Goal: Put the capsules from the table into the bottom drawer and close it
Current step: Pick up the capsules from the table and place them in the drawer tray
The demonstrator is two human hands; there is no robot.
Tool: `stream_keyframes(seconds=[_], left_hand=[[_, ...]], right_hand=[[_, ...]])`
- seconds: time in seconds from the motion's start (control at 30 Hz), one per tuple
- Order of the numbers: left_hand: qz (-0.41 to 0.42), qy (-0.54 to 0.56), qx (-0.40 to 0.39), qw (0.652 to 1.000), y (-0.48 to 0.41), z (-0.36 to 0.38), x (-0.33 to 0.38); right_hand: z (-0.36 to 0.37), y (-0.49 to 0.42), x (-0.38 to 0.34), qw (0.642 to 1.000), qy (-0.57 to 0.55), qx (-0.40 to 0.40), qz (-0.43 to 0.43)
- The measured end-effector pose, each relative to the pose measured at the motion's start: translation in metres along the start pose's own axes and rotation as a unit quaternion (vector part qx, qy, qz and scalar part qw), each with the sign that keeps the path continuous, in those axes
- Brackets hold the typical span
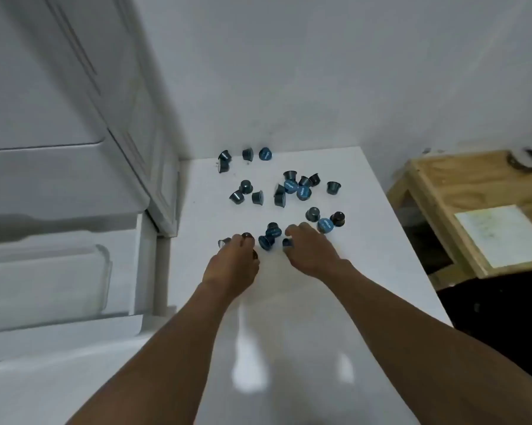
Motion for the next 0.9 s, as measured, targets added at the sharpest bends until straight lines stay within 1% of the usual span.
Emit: stream_keyframes(seconds=[0.03, 0.07, 0.13, 0.2, 0.33, 0.43, 0.57, 0.67, 0.8, 0.9], left_hand=[[-0.021, -0.004, -0.019, 1.0, -0.005, 0.002, -0.006], [-0.02, -0.01, -0.026, 0.999, -0.01, 0.005, -0.011], [0.015, -0.047, -0.049, 0.998, -0.018, 0.017, -0.02], [0.034, -0.053, -0.077, 0.995, -0.025, 0.029, -0.028], [-0.046, 0.033, -0.069, 0.996, -0.038, 0.042, -0.036], [-0.06, 0.062, -0.071, 0.994, -0.041, 0.049, -0.035], [-0.035, 0.051, -0.082, 0.995, -0.035, 0.052, -0.028], [-0.066, 0.063, -0.075, 0.993, -0.026, 0.049, -0.021], [-0.103, 0.037, -0.082, 0.991, 0.001, 0.05, -0.007], [-0.141, 0.057, -0.058, 0.987, 0.023, 0.046, 0.009]], right_hand=[[0.005, -0.005, -0.001, 1.0, -0.004, -0.02, 0.009], [0.01, -0.012, 0.0, 0.999, -0.015, -0.025, 0.016], [0.02, -0.018, 0.001, 0.999, -0.016, -0.04, 0.021], [0.031, -0.028, 0.004, 0.998, -0.019, -0.052, 0.031], [0.046, -0.037, 0.005, 0.998, -0.016, -0.062, 0.015], [0.052, -0.038, 0.006, 0.999, -0.038, -0.034, 0.019], [0.055, -0.033, 0.007, 0.997, -0.065, -0.036, 0.009], [0.053, -0.025, 0.01, 0.996, -0.08, -0.04, 0.014], [0.049, -0.002, 0.016, 0.995, -0.083, -0.047, 0.013], [0.043, 0.018, 0.02, 0.996, -0.067, -0.051, 0.006]])
Point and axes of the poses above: each hand's wrist, its own y-axis away from the middle knuckle, its own z-axis out of the palm, x = y × z, the point moved 3 cm from there along -y, towards the middle knuckle, and after that the axes turned 15 degrees about y, right-handed, at the moved point
